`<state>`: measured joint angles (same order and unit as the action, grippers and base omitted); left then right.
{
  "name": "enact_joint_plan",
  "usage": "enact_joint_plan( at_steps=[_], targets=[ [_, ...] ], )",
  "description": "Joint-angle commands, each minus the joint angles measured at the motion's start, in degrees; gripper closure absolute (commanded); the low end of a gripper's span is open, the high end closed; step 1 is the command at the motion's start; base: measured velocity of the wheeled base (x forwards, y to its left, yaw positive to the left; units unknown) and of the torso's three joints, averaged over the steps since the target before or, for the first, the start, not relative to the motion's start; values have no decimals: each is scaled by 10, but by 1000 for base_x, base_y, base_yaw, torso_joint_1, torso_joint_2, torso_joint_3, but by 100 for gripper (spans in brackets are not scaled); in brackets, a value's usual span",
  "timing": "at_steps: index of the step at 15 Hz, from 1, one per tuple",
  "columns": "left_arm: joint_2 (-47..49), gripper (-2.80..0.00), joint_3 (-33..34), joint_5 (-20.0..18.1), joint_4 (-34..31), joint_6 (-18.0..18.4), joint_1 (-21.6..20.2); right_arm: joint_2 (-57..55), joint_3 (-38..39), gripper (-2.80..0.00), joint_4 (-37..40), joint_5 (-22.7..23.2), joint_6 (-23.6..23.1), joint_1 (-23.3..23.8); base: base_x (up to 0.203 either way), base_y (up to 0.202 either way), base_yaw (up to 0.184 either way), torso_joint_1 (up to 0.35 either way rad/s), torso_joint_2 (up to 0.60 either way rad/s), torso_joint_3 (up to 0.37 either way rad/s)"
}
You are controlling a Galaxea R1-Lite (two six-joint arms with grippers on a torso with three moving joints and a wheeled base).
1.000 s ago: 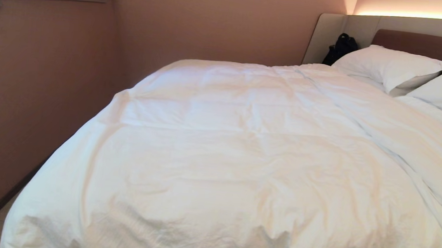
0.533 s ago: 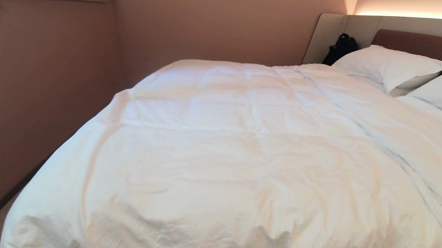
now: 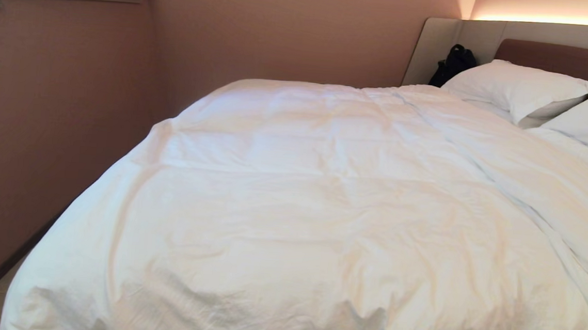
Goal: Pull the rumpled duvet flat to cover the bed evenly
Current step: Flatten the corners of the folded blanket
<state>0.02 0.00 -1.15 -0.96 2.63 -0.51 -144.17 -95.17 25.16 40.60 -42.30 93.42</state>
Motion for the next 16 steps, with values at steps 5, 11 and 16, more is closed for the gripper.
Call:
enact_joint_plan(
  at_steps=[5, 11, 16],
  targets=[
    [0, 0, 0, 0, 0, 0, 0, 7, -2, -280, 31, 33, 19, 4, 0, 0, 0, 0, 0, 0],
    [0, 0, 0, 0, 0, 0, 0, 7, -3, -280, 28, 43, 52, 19, 0, 0, 0, 0, 0, 0],
    [0, 0, 0, 0, 0, 0, 0, -9, -37, -280, 26, 58, 90, 34, 0, 0, 0, 0, 0, 0]
  ],
)
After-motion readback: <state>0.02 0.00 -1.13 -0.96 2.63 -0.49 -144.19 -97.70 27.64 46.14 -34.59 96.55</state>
